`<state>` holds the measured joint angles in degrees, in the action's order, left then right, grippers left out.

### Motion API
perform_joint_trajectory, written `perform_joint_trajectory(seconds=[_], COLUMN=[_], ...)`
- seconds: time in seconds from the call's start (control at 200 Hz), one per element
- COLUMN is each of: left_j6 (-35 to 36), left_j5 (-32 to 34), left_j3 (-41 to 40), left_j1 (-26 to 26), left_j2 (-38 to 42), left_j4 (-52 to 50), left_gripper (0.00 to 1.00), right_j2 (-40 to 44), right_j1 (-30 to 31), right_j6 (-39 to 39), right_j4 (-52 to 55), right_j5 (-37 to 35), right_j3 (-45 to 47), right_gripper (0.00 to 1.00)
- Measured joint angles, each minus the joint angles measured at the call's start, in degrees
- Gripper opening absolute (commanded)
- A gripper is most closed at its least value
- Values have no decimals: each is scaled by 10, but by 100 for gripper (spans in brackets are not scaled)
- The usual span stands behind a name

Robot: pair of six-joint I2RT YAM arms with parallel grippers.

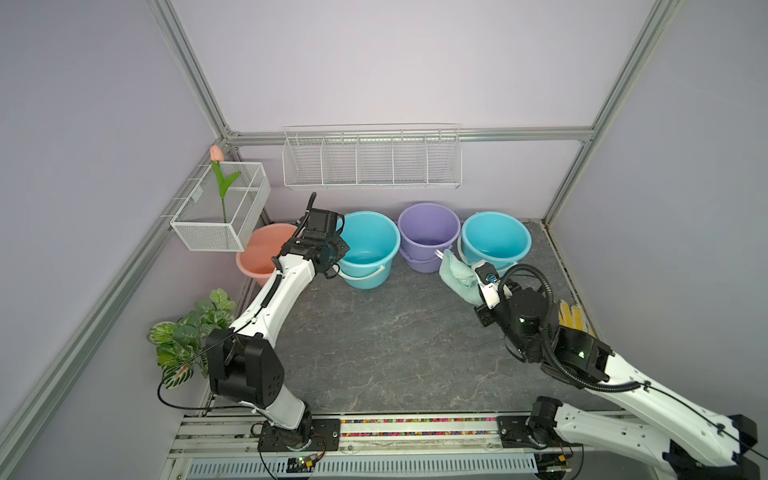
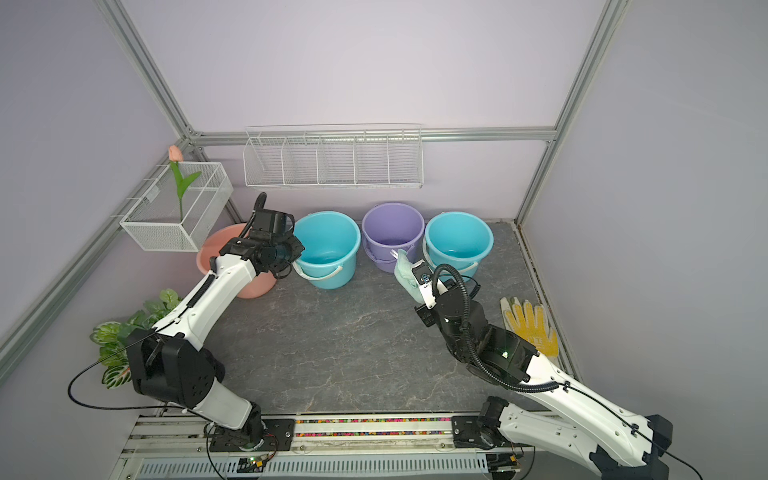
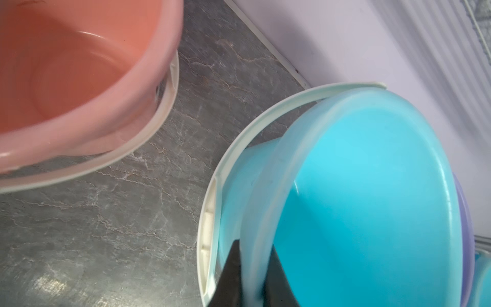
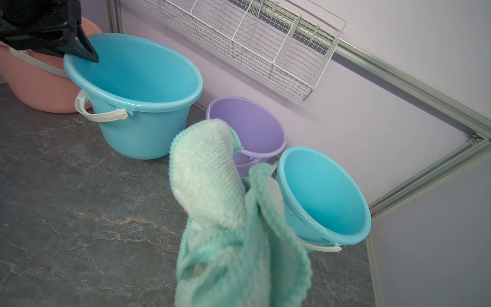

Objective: Wipe the inside of the bucket with a cloth
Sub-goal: Place the bucket at the center of the board.

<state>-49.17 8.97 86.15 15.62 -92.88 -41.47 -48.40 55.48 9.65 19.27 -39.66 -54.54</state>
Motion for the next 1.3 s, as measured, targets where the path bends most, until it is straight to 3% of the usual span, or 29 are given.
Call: perform_joint_trajectory(seconds=[0.6,1.005,1.3], left_j6=[-57,-61,-41], left_j5=[17,12,20], left_j3=[244,283,260], left_j1=[-15,-15,-10], left_j2=[-256,-279,-206], left_j4=[-10,-21,-24], left_gripper=[0,48,62], right_j2=[10,12,3], right_j1=[0,0,0], right_j6=[-6,-9,-9], right_j4=[31,37,36], right_j5=[0,0,3], right_j3=[-24,-31,-48], right_gripper=[7,7,7])
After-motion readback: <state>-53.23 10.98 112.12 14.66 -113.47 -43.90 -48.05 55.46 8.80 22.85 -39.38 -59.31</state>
